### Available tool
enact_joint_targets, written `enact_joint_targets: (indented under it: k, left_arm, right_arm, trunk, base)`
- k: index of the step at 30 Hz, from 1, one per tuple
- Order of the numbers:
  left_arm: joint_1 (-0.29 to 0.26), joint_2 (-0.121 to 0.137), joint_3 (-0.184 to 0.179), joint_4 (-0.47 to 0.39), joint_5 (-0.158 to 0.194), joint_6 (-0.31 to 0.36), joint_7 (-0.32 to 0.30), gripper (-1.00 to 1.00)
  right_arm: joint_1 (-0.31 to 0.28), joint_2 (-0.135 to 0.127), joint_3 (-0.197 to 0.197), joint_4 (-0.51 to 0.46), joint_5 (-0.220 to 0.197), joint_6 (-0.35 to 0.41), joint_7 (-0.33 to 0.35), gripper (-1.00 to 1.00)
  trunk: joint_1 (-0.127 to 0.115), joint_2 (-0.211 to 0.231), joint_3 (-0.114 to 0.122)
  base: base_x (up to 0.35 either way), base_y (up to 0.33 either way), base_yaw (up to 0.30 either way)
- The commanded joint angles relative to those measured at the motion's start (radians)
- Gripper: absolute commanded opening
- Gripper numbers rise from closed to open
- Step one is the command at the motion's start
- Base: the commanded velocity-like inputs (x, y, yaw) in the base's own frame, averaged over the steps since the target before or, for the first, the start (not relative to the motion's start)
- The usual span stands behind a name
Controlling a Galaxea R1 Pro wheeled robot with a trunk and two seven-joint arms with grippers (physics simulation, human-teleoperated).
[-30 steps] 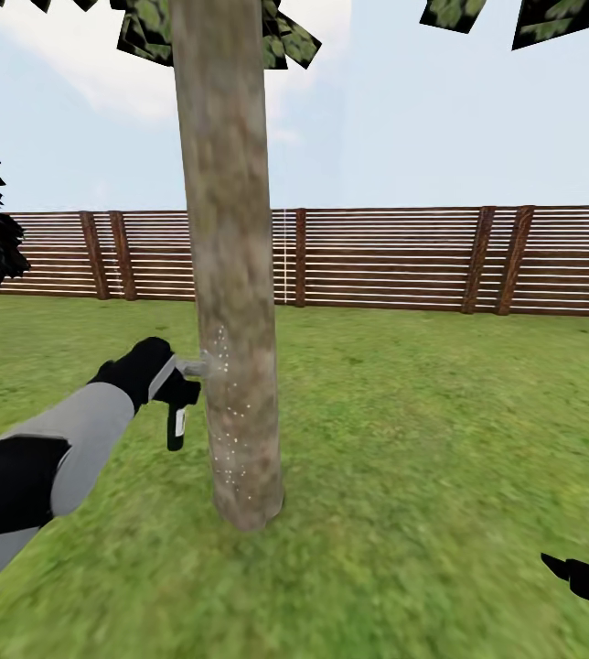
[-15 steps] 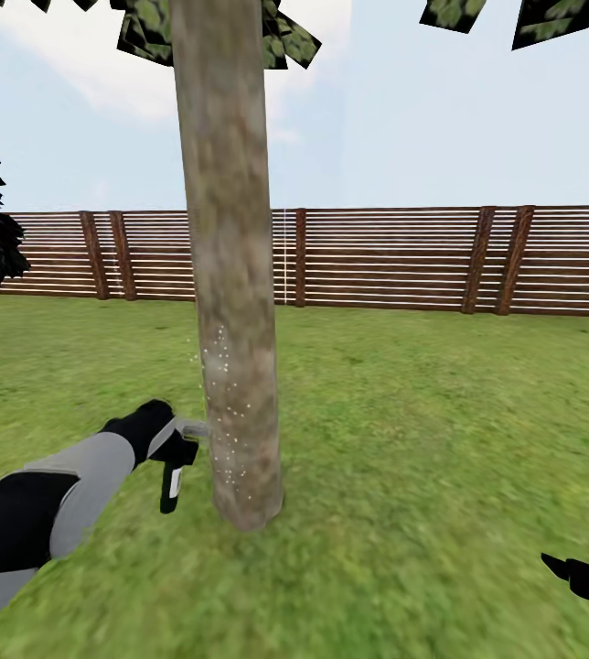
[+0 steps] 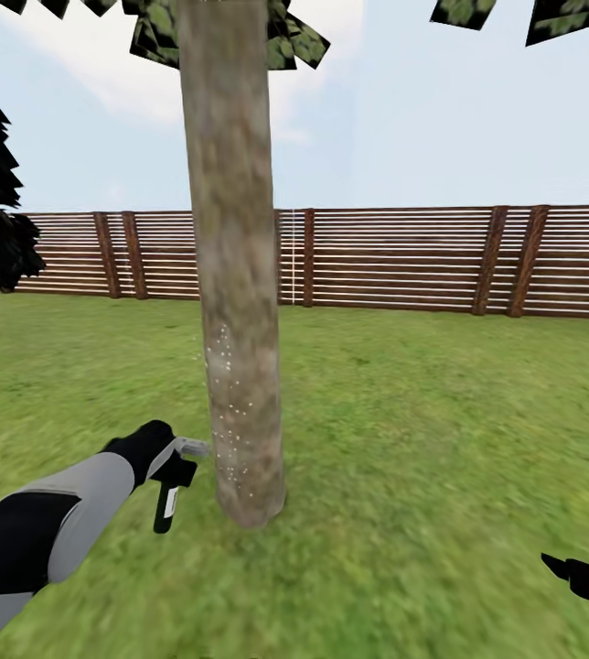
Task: In the garden, pick up the pesticide atomizer on the floor and spray pesticide onto both trees until each tree trunk is fully covered.
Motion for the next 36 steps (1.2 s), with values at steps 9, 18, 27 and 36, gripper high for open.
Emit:
enact_joint_targets:
  k: [9,18,27,36]
  left_arm:
    - [0.0,-0.002,0.0,0.0,0.0,-0.001,0.0,-1.0]
    - [0.0,-0.006,-0.001,0.0,0.0,-0.002,0.0,-1.0]
    - [0.0,-0.006,-0.001,0.0,0.001,-0.002,0.0,-1.0]
    - [0.0,-0.008,-0.001,0.0,0.001,-0.002,0.0,-1.0]
  right_arm:
    - [0.0,0.0,0.0,0.0,0.0,0.0,0.0,1.0]
    - [0.0,0.0,0.001,0.001,0.002,0.0,0.0,1.0]
    - [0.0,0.0,0.001,0.001,0.001,0.0,0.0,1.0]
    - [0.0,0.0,0.001,0.0,0.001,0.0,0.0,1.0]
  trunk:
    - [0.0,0.0,0.0]
    - [0.0,0.0,0.0]
    - [0.0,0.0,0.0]
    - [0.0,0.0,0.0]
  base:
    - [0.0,-0.315,0.17]
    - [0.04,-0.323,0.075]
    - [0.0,-0.323,0.257]
    - [0.0,-0.323,0.031]
